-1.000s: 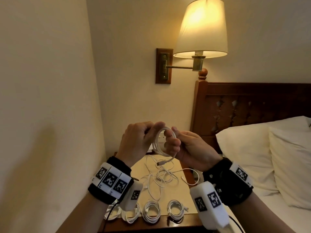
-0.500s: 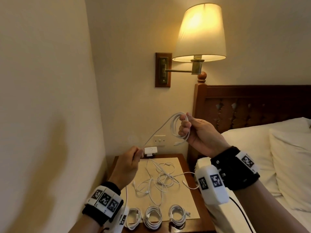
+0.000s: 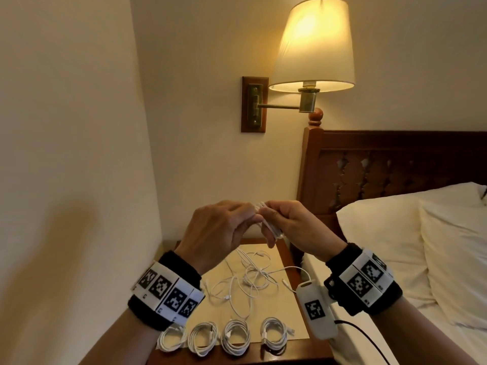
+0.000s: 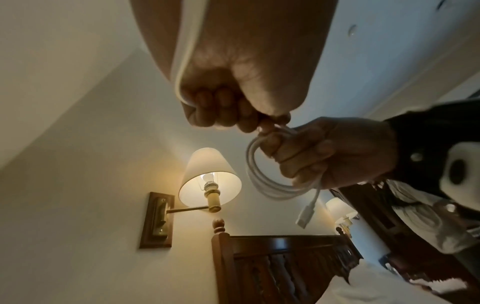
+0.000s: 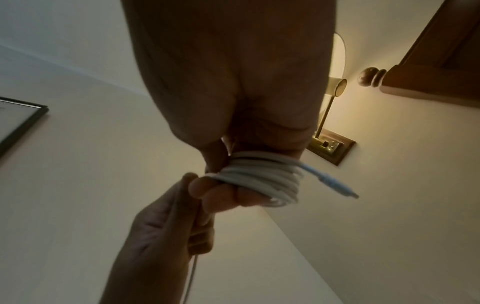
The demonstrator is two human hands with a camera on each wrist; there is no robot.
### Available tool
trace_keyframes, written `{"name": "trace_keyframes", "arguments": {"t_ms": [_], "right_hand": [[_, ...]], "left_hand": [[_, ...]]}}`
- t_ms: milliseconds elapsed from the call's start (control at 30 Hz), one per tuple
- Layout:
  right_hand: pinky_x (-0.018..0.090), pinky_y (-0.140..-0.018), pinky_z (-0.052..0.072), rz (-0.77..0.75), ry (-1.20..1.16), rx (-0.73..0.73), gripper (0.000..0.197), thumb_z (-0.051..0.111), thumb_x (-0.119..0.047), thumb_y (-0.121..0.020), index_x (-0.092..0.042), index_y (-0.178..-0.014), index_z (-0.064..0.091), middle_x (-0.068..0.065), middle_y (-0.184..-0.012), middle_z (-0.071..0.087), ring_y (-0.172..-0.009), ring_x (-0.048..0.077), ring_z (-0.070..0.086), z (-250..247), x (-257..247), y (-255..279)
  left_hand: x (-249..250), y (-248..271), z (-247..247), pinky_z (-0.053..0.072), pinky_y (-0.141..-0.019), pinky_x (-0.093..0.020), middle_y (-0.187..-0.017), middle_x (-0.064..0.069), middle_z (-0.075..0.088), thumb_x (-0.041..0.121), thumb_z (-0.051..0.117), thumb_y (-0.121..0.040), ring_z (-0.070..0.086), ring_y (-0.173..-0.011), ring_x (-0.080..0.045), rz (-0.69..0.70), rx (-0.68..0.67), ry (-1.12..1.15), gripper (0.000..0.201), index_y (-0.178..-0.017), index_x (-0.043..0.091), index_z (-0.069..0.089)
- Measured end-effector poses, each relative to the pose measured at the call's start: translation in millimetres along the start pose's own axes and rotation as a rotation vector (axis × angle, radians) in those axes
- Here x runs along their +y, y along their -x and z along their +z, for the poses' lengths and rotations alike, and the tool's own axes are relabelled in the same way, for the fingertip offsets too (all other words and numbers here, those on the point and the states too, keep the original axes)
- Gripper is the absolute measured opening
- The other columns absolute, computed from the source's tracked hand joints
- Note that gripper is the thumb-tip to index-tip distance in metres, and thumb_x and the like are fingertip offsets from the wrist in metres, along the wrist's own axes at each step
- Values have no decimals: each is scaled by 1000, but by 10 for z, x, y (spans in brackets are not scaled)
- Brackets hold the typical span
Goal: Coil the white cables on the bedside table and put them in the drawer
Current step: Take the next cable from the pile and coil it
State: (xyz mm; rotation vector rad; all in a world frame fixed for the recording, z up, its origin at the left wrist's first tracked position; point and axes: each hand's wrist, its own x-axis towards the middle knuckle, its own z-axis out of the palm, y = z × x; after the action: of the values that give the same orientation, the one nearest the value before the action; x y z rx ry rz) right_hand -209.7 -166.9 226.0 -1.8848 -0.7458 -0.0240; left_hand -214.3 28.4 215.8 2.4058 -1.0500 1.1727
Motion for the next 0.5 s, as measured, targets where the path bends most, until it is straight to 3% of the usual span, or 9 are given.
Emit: {"name": "trace_keyframes", "arguments": {"t_ms": [133,233,300,367,400,433,500], "right_hand": [[36,-65,43,24,-161,-16,32,41,-32,-100,-8,-88,59,2,-60,51,-55,15,50,9,9,-24],[28,-59,35,113,-332,-43,31,37,-29,-102,-8,-89,55,-2,-57,39,-51,12,38,-12,-1,-61],[27,-55,26,157,-424,-64,31,36,-28,-103,-10,-86,54,-4,-55,34,-49,11,32,-30,-3,-80],[26,-54,25,171,-457,-60,31,37,-28,-103,-10,-85,54,-5,-54,33,-48,10,30,-68,-13,-95],[25,-52,26,173,-450,-49,32,37,-27,-104,-10,-84,56,-5,-54,34,-47,9,30,-88,-27,-105],[23,-51,28,174,-434,-34,33,37,-27,-104,-9,-83,56,-5,-54,35,-46,9,30,-104,-41,-118],[23,-51,28,182,-399,7,33,38,-25,-104,-8,-83,57,-5,-54,36,-47,9,30,-121,-64,-143]], "left_hand": [[14,-14,140,38,-55,-19,-72,12,52,43,39,-100,44,-60,-6,-111,70,205,32,-86,19,54],[68,-44,230,39,-55,-14,-74,5,50,50,50,-93,46,-59,-5,-358,125,488,33,-98,17,47],[75,-64,256,47,-61,-17,-85,4,56,54,51,-88,54,-68,-5,-488,66,648,39,-110,21,51],[72,-70,276,55,-70,-29,-86,5,64,60,47,-89,61,-76,-14,-522,-39,801,39,-103,28,63],[67,-75,277,56,-70,-35,-80,3,65,63,48,-88,61,-72,-18,-556,-67,896,41,-96,28,68],[72,-84,259,54,-64,-34,-72,2,62,63,50,-87,56,-63,-17,-599,-85,980,44,-91,24,70],[81,-107,221,37,-53,-24,-66,0,57,57,50,-86,40,-52,-9,-656,-110,1067,50,-90,12,69]]}}
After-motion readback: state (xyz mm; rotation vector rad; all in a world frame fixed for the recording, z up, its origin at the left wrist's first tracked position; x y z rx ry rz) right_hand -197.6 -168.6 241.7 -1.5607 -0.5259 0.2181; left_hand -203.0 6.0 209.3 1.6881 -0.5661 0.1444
